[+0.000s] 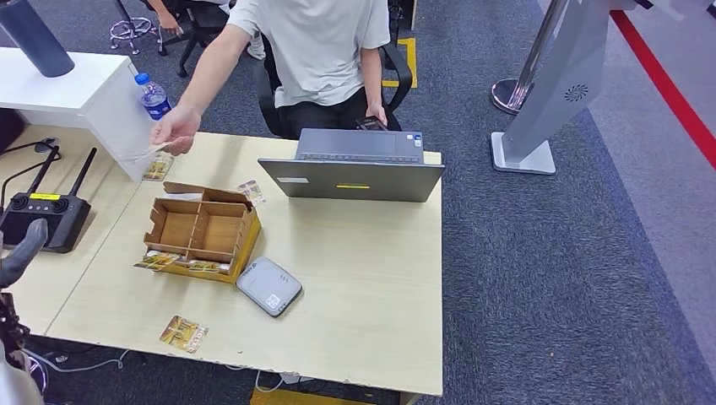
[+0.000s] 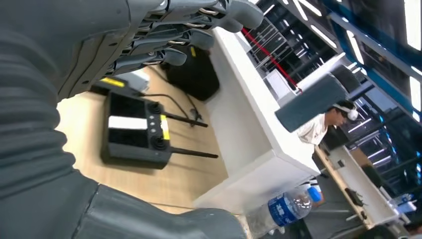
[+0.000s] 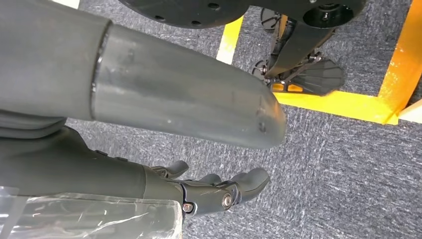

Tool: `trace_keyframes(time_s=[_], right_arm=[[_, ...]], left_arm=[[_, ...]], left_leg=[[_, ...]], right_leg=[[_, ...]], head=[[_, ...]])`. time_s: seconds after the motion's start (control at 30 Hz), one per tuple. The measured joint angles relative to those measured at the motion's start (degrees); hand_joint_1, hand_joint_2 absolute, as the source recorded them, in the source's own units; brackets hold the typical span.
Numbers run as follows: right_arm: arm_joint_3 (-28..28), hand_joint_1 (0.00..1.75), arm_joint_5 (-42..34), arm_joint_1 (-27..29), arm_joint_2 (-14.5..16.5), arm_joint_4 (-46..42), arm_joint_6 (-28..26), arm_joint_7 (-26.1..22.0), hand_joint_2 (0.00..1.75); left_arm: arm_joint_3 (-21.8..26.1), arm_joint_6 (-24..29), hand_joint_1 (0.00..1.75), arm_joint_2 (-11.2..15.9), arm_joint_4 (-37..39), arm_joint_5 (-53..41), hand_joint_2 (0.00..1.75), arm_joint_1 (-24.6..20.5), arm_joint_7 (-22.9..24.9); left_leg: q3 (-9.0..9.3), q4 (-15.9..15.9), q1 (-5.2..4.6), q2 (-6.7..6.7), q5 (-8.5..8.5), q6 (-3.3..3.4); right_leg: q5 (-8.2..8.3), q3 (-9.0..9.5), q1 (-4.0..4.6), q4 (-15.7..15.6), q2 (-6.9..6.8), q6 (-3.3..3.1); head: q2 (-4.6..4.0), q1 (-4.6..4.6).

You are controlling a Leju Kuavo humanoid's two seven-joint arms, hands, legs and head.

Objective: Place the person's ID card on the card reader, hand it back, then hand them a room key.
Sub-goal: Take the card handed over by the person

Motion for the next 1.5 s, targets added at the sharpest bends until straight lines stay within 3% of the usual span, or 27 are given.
trace_keyframes(time_s=[0.37,0.4,0.5,0.53,0.77,0.8,0.93,1.17,1.37,1.5], right_arm=[[0.0,0.0,2.88,-0.42,0.0,0.27,1.03,0.9,0.0],[0.0,0.0,3.15,-0.46,0.0,0.29,1.15,1.0,0.0],[0.0,0.0,4.03,-0.59,0.0,0.33,1.48,1.28,0.0],[0.0,0.0,4.3,-0.64,0.0,0.34,1.56,1.34,0.0],[0.0,0.0,6.48,-1.02,0.0,0.42,2.14,1.99,0.0],[0.0,0.0,6.82,-1.04,0.0,0.45,2.25,2.08,0.0],[0.0,0.0,8.24,-1.22,0.0,0.58,2.66,2.46,0.0],[-0.01,0.0,11.02,-1.44,0.0,0.7,3.22,3.28,0.0],[-0.01,0.0,12.13,-1.65,0.0,0.84,3.37,3.73,0.0],[0.0,0.0,12.49,-1.75,0.0,0.9,3.35,3.83,0.0]], left_arm=[[-12.62,1.79,0.0,7.6,0.0,-15.71,0.0,-8.41,8.17],[-13.81,2.0,0.1,8.33,0.0,-17.2,0.0,-9.17,8.97],[-17.16,2.75,1.4,10.39,0.0,-21.44,0.0,-11.29,11.29],[-18.31,3.04,1.75,11.06,0.0,-22.79,0.0,-12.0,12.04],[-25.86,5.68,1.75,15.46,0.0,-32.32,0.0,-16.52,17.38],[-26.84,6.12,1.68,16.04,0.0,-33.62,0.0,-17.06,18.11],[-30.83,8.18,0.0,18.56,0.0,-39.22,0.0,-19.36,21.22],[-35.25,13.72,0.0,21.43,0.0,-48.74,0.0,-21.67,26.79],[-36.12,18.98,0.0,21.74,0.06,-53.08,0.0,-21.82,30.6],[-36.12,19.38,0.0,21.63,0.23,-53.39,1.75,-21.64,30.92]], left_leg=[[0.0,0.0,0.0,0.01,0.01,-0.01],[0.0,0.0,0.0,0.01,0.01,-0.01],[0.0,0.0,0.0,0.04,0.01,-0.01],[0.0,0.0,0.0,0.04,0.01,-0.01],[0.0,0.01,0.0,0.05,0.02,-0.01],[0.0,0.01,0.0,0.05,0.02,-0.02],[-0.01,0.01,0.0,0.05,0.02,-0.03],[-0.03,0.01,0.01,0.07,0.03,-0.03],[-0.03,0.01,0.01,0.1,0.03,-0.03],[-0.03,0.01,0.01,0.1,0.03,-0.03]], right_leg=[[0.01,-0.01,0.0,0.01,0.02,-0.02],[0.02,-0.01,0.0,0.02,0.04,-0.02],[0.02,-0.02,0.0,0.02,0.07,-0.02],[0.03,-0.02,0.0,0.02,0.07,-0.02],[0.04,-0.03,0.0,0.02,0.09,-0.04],[0.04,-0.03,0.0,0.03,0.09,-0.04],[0.05,-0.03,0.0,0.03,0.1,-0.04],[0.05,-0.05,0.01,0.04,0.11,-0.04],[0.05,-0.06,0.0,0.04,0.13,-0.04],[0.05,-0.06,0.0,0.04,0.13,-0.04]], head=[[0.0,0.02],[0.0,0.01],[0.0,0.0],[0.0,0.01],[0.0,0.0],[0.0,0.0],[0.0,0.02],[0.0,-0.02],[0.0,-0.02],[0.0,-0.03]])
